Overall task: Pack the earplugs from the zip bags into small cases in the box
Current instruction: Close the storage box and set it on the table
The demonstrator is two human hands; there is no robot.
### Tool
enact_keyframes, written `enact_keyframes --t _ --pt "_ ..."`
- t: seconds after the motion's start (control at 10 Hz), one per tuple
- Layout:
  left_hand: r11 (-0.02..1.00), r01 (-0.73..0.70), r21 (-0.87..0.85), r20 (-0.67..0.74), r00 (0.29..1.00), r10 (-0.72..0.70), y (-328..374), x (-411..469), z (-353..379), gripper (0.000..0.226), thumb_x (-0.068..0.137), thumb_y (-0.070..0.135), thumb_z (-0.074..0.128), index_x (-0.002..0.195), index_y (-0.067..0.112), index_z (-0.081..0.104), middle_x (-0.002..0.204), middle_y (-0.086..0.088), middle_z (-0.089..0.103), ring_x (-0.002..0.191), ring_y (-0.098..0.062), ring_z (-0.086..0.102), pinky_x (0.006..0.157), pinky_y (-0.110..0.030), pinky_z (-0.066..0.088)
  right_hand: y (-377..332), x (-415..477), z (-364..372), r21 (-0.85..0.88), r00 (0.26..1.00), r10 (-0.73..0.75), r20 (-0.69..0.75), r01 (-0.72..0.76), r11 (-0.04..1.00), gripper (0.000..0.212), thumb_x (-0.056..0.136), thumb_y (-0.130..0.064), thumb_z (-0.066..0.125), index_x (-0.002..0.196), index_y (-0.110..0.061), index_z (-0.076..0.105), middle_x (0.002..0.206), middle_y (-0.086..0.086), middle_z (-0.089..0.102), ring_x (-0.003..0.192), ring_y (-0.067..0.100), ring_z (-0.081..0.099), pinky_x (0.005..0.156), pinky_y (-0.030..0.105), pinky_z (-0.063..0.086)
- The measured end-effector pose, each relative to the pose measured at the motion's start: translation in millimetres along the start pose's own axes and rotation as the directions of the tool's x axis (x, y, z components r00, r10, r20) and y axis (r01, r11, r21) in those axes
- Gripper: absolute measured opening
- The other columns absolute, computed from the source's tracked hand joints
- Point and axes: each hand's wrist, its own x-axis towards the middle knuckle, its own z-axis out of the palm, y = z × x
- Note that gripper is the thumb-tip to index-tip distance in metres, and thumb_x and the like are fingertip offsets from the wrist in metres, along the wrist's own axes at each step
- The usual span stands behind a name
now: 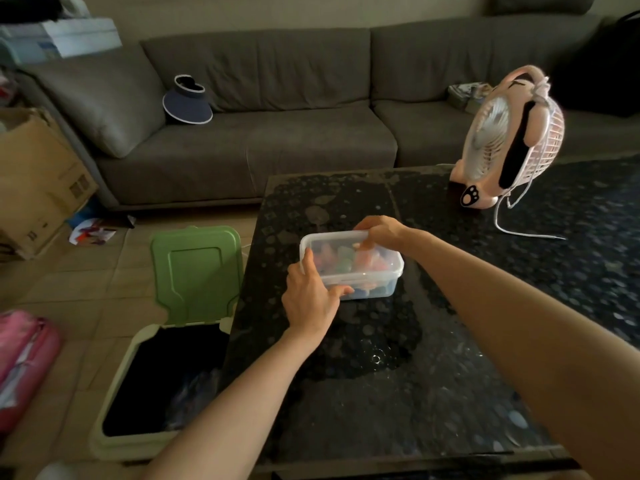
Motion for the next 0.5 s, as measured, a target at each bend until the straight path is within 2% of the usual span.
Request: enact_keyframes --t 0.2,0.3,0.4,0.5 --pt "1.0 0.015 0.025 -0.002 1.0 -0.015 2.9 -1.2 -0.6 0.096 0.073 0.053 0.071 0.147 0.021 0.017 0.134 -0.007 0.041 0.12 -0.02 0.046 0.086 -0.034 0.046 -2.8 6.7 2.3 -0.047 1.0 0.003 -0.013 -0.003 0.999 0.036 0.084 -0.009 0.064 0.119 -0.016 0.059 0.112 0.009 0.054 0.097 0.021 0.051 0.087 0.033 0.048" --pt "1.0 0.013 0.022 0.019 1.0 -0.013 0.9 4.4 -0.5 0.097 0.074 0.053 0.071 0.147 0.02 0.017 0.136 -0.008 0.041 0.122 -0.021 0.045 0.088 -0.036 0.046 0.2 2.2 5.3 0.007 0.999 -0.019 -0.04 0.019 1.0 0.038 0.086 -0.013 0.063 0.122 -0.02 0.058 0.112 0.007 0.053 0.098 0.021 0.051 0.083 0.032 0.047" --pt "0.997 0.008 0.073 0.057 0.998 -0.012 4.4 8.9 -2.1 0.098 0.075 0.055 0.068 0.148 0.019 0.014 0.139 -0.01 0.04 0.123 -0.023 0.044 0.089 -0.037 0.045 6.3 1.6 12.6 0.01 0.993 -0.052 -0.106 0.053 0.999 0.04 0.089 -0.022 0.061 0.128 -0.026 0.054 0.125 0.008 0.052 0.108 0.023 0.052 0.089 0.034 0.047" --pt "0.998 0.009 0.059 0.128 0.992 -0.017 2.7 16.0 -4.4 0.101 0.075 0.055 0.068 0.149 0.018 0.01 0.141 -0.011 0.037 0.125 -0.025 0.042 0.092 -0.038 0.045 5.7 -12.0 17.2 -0.21 0.961 -0.149 -0.234 0.099 0.973 0.044 0.091 -0.026 0.058 0.134 -0.022 0.05 0.134 0.007 0.052 0.126 0.025 0.042 0.102 0.039 0.041"
